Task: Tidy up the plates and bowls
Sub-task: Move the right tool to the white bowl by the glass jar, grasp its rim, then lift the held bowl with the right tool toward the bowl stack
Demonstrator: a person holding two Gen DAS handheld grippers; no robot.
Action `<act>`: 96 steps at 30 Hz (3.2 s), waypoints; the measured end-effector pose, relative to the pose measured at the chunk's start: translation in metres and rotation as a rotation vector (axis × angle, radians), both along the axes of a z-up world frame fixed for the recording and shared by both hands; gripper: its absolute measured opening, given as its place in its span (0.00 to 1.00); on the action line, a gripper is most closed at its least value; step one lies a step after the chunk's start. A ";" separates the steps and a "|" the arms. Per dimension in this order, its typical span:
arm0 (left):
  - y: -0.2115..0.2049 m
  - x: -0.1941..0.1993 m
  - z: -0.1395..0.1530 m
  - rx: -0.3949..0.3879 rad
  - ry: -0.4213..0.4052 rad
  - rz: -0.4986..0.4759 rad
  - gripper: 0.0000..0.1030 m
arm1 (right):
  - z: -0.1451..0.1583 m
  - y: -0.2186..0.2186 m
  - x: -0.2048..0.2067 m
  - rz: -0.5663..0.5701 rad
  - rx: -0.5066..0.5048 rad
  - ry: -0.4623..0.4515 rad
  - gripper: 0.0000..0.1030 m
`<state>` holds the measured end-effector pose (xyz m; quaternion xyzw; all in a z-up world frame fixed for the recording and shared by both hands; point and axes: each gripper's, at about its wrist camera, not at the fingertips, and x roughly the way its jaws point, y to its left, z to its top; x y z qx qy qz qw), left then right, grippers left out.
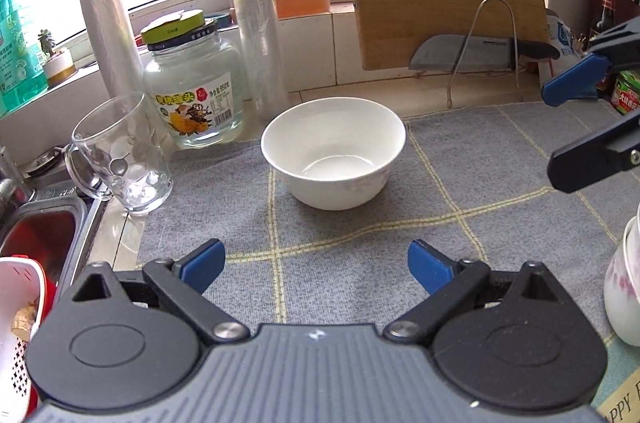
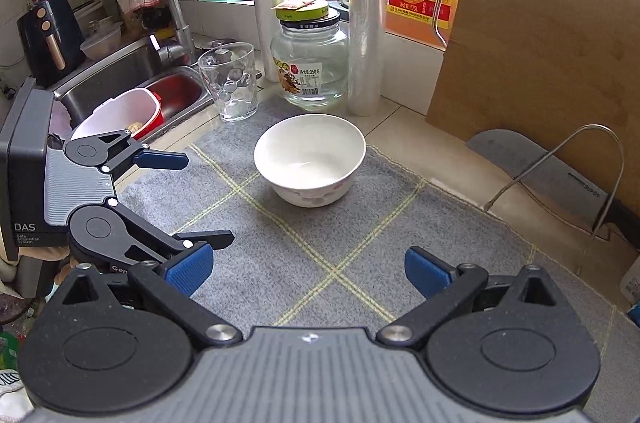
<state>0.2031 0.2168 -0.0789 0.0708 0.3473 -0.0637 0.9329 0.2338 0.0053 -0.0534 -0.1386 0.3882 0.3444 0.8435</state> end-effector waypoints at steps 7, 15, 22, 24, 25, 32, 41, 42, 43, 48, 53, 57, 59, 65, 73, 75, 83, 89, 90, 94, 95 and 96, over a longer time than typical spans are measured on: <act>-0.001 0.020 -0.013 -0.008 -0.004 -0.027 0.95 | -0.018 0.027 0.031 -0.027 -0.004 0.040 1.00; -0.002 0.043 -0.018 -0.018 -0.032 -0.043 0.95 | -0.033 0.041 0.071 -0.067 -0.011 0.087 1.00; -0.003 0.057 -0.026 -0.023 -0.027 -0.050 0.95 | -0.042 0.051 0.101 -0.080 0.013 0.112 1.00; -0.003 0.058 -0.028 -0.028 -0.022 -0.047 0.95 | -0.044 0.056 0.108 -0.076 0.006 0.120 1.00; -0.003 0.059 -0.029 -0.033 -0.020 -0.046 0.95 | -0.046 0.058 0.111 -0.074 0.004 0.124 1.00; -0.003 0.062 -0.028 -0.035 -0.039 -0.053 0.95 | -0.050 0.073 0.122 -0.034 0.003 0.136 0.96; -0.006 0.066 -0.028 -0.029 -0.052 -0.092 0.93 | -0.056 0.086 0.134 -0.017 0.004 0.144 0.82; -0.006 0.066 -0.028 -0.028 -0.055 -0.097 0.93 | -0.056 0.087 0.135 -0.018 0.002 0.141 0.81; -0.006 0.067 -0.028 -0.029 -0.057 -0.105 0.92 | -0.057 0.088 0.135 -0.018 0.000 0.139 0.81; -0.007 0.068 -0.027 -0.035 -0.062 -0.128 0.87 | -0.059 0.092 0.136 -0.012 -0.005 0.141 0.71; -0.008 0.070 -0.027 -0.031 -0.070 -0.139 0.87 | -0.059 0.093 0.137 -0.011 0.002 0.139 0.71; -0.007 0.069 -0.027 -0.034 -0.074 -0.141 0.87 | -0.059 0.094 0.139 -0.011 0.009 0.139 0.70; -0.007 0.069 -0.027 -0.033 -0.076 -0.141 0.87 | -0.059 0.095 0.140 -0.010 0.005 0.139 0.69; -0.006 0.070 -0.026 -0.043 -0.078 -0.142 0.87 | -0.060 0.095 0.141 -0.007 0.004 0.143 0.69; -0.002 0.069 -0.024 -0.079 -0.070 -0.144 0.87 | -0.061 0.096 0.141 0.000 -0.004 0.144 0.69; -0.003 0.069 -0.023 -0.074 -0.068 -0.144 0.87 | -0.060 0.096 0.141 -0.002 -0.004 0.142 0.69; -0.004 0.068 -0.024 -0.077 -0.068 -0.144 0.87 | -0.061 0.097 0.141 0.000 -0.008 0.141 0.69; -0.007 0.059 -0.020 -0.064 -0.067 -0.152 0.87 | -0.057 0.095 0.136 0.003 -0.005 0.147 0.69; -0.008 0.057 -0.019 -0.058 -0.068 -0.157 0.87 | -0.056 0.094 0.134 0.005 -0.007 0.147 0.68; -0.014 0.045 -0.009 -0.040 -0.076 -0.186 0.87 | -0.050 0.090 0.124 0.007 -0.011 0.159 0.68; -0.015 0.042 -0.006 -0.038 -0.079 -0.193 0.87 | -0.049 0.088 0.121 0.010 -0.015 0.158 0.67; -0.016 0.037 -0.004 -0.035 -0.081 -0.199 0.87 | -0.046 0.087 0.117 0.013 -0.023 0.153 0.66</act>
